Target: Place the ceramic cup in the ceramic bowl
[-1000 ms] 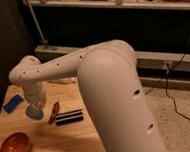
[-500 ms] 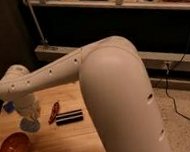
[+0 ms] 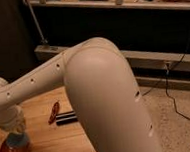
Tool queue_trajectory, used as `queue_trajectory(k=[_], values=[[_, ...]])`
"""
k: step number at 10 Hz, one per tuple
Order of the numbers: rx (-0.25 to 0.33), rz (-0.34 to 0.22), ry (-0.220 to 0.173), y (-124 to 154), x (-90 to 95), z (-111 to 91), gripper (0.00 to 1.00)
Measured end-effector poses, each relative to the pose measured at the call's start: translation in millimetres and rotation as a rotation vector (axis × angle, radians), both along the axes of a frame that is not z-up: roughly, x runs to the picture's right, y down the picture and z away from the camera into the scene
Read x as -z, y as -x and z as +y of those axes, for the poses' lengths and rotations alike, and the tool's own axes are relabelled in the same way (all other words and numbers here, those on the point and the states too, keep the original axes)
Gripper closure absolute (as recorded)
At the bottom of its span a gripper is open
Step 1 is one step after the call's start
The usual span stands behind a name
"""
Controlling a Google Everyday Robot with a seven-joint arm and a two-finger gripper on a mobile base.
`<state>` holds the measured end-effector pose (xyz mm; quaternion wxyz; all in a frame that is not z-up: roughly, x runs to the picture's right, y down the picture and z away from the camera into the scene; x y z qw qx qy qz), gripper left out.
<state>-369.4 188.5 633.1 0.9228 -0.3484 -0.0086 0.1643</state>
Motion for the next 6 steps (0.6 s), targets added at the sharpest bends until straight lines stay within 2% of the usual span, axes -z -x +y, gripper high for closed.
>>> queue_trajectory(k=[3, 6], values=[[0.012, -0.068, 0.016, 25.7, -0.7, 0.7, 1.00], [0.016, -0.111, 0.027, 40.6, -16.3, 3.1, 1.00]])
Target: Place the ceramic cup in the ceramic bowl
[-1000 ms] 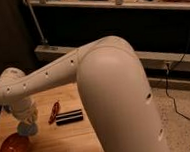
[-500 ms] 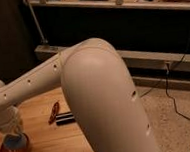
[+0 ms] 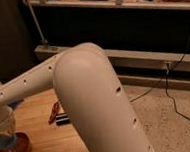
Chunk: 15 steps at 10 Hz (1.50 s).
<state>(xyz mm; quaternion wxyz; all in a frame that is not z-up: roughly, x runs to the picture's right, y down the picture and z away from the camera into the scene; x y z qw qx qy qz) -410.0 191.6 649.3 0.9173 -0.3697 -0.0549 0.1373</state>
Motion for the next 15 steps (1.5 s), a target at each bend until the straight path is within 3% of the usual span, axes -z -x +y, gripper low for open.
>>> queue_trajectory(k=[5, 7, 12, 15], values=[[0.132, 0.006, -0.002, -3.4, -31.2, 38.0, 1.00], [0.154, 0.006, -0.005, -1.1, -38.4, 45.3, 1.00], [0.140, 0.007, -0.003, 10.2, -55.6, 46.2, 0.98], [0.153, 0.023, 0.031, 10.8, -58.4, 52.3, 0.69]])
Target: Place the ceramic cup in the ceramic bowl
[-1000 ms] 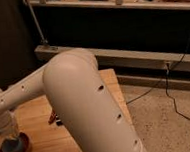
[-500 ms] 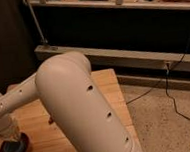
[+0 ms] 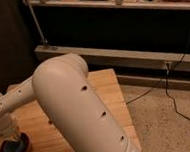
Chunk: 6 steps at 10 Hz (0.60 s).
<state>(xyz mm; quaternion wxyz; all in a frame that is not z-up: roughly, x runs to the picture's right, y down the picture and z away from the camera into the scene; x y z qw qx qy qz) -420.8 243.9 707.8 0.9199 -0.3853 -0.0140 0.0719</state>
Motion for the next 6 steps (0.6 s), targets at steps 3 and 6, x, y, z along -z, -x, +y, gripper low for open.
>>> queue_trajectory(k=[3, 6], values=[[-0.005, 0.033, 0.057, -0.8, -3.1, 2.7, 0.36], [-0.028, 0.049, 0.092, 1.3, -6.1, -3.1, 0.20]])
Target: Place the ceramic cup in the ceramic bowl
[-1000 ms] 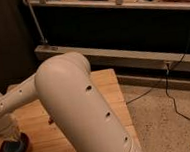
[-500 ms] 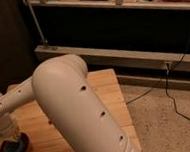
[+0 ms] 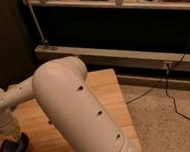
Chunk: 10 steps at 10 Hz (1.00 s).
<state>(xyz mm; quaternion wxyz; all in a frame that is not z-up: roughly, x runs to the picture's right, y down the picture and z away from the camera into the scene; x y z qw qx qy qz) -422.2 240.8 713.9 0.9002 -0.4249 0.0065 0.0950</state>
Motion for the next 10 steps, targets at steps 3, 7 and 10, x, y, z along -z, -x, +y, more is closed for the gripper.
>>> queue_trajectory(k=[3, 7, 10], values=[[-0.011, 0.004, 0.019, -0.1, -0.8, -6.9, 0.20], [-0.052, -0.020, 0.024, -1.9, 23.0, -33.2, 0.20], [-0.098, -0.038, 0.023, -7.6, 47.8, -55.4, 0.20]])
